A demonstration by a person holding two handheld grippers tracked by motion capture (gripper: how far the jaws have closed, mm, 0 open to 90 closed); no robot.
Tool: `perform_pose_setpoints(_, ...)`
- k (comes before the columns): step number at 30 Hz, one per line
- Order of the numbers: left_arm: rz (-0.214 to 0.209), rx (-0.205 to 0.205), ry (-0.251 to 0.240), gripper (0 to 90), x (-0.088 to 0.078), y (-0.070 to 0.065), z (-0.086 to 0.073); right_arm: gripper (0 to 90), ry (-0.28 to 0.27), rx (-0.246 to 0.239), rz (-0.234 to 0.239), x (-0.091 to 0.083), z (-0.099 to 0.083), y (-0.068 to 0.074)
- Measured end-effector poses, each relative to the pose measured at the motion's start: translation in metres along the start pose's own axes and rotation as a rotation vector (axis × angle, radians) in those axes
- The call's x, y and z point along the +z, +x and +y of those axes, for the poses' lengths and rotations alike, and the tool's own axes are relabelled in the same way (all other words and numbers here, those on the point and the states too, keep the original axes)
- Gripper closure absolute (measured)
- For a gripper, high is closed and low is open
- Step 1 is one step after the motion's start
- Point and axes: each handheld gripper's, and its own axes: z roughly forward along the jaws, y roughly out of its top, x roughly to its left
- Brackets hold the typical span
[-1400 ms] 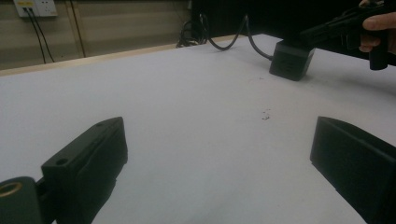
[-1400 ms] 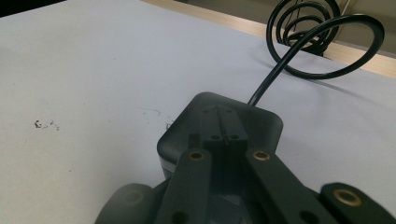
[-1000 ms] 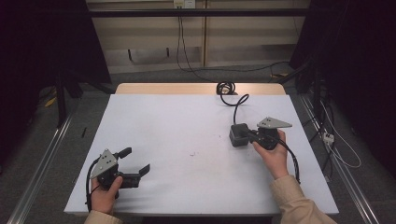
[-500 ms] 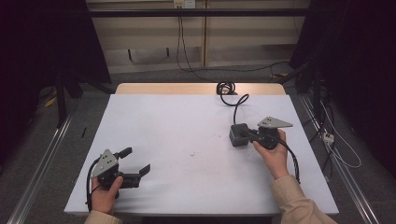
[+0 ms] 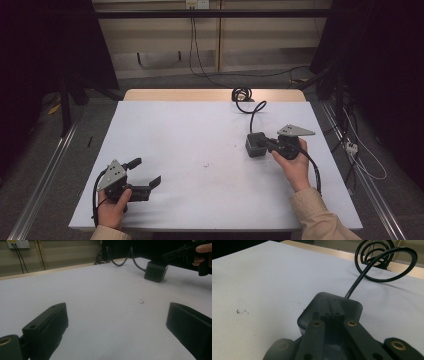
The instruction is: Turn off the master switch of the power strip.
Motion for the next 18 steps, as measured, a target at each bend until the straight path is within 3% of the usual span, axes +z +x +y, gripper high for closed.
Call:
perform_pose_setpoints(6, -0.003, -0.003, 0.0, 3.7, 0.0, 0.0003, -0.0002, 89.4, -0.007, 0.018, 0.012, -0.001, -0.0003, -0.002)
perform_pose_setpoints(18, -0.006, -0.001, 0.0, 3.7, 0.0, -0.0002, 0.0002, 75.9, 0.006, 0.042, 0.018, -0.0021, -0.0009, -0.0016)
